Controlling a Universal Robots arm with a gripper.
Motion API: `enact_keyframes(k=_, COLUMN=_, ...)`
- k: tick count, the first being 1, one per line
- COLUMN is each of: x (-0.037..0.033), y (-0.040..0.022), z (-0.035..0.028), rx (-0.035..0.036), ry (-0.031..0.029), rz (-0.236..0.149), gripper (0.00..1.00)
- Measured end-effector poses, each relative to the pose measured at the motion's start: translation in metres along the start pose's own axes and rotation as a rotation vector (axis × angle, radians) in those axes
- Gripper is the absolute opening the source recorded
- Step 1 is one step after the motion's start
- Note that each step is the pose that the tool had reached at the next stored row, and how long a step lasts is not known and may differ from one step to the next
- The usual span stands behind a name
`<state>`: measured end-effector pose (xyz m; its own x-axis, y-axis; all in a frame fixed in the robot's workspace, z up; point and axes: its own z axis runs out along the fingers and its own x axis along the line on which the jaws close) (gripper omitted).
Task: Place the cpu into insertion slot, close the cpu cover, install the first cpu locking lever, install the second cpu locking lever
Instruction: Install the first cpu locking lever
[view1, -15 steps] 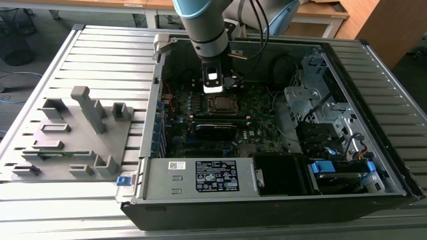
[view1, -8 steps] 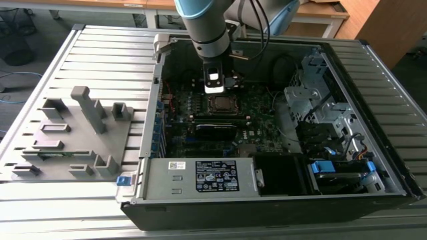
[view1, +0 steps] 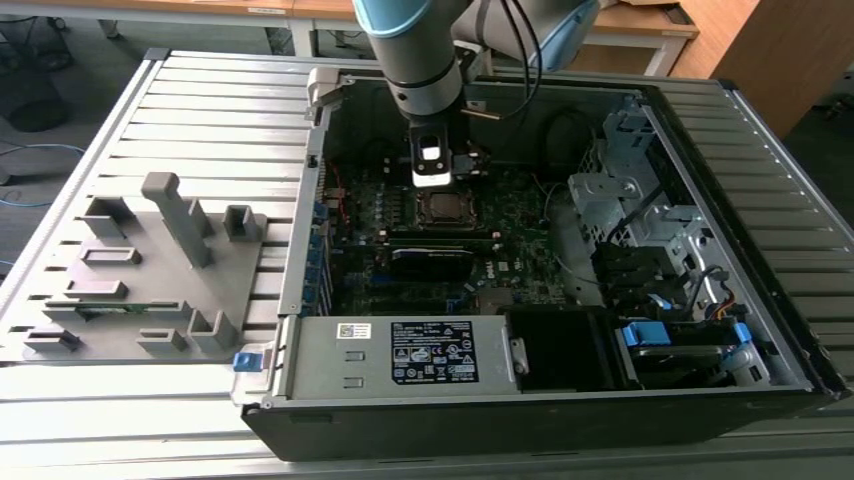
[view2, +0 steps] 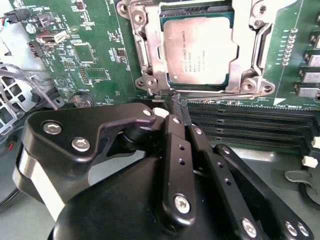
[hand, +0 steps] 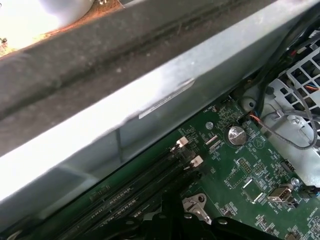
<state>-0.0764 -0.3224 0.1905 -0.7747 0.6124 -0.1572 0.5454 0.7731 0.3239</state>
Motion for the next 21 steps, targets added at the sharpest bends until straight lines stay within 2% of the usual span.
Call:
enact_keyframes(k=13, x=-0.0002, y=0.0002, z=0.0010, rx=0.0053, ry=-0.0035, rz=-0.002, gripper=0.10)
enact_keyframes(k=19, x=-0.0018, y=0.0035, z=-0.0084, rx=0.0049, ry=-0.0035, rz=-0.002, gripper=0.10)
enact_keyframes(k=21, x=-0.0011, y=0.0031, z=-0.0091, rx=0.0023, ry=-0.0065, rz=-0.003, gripper=0.10)
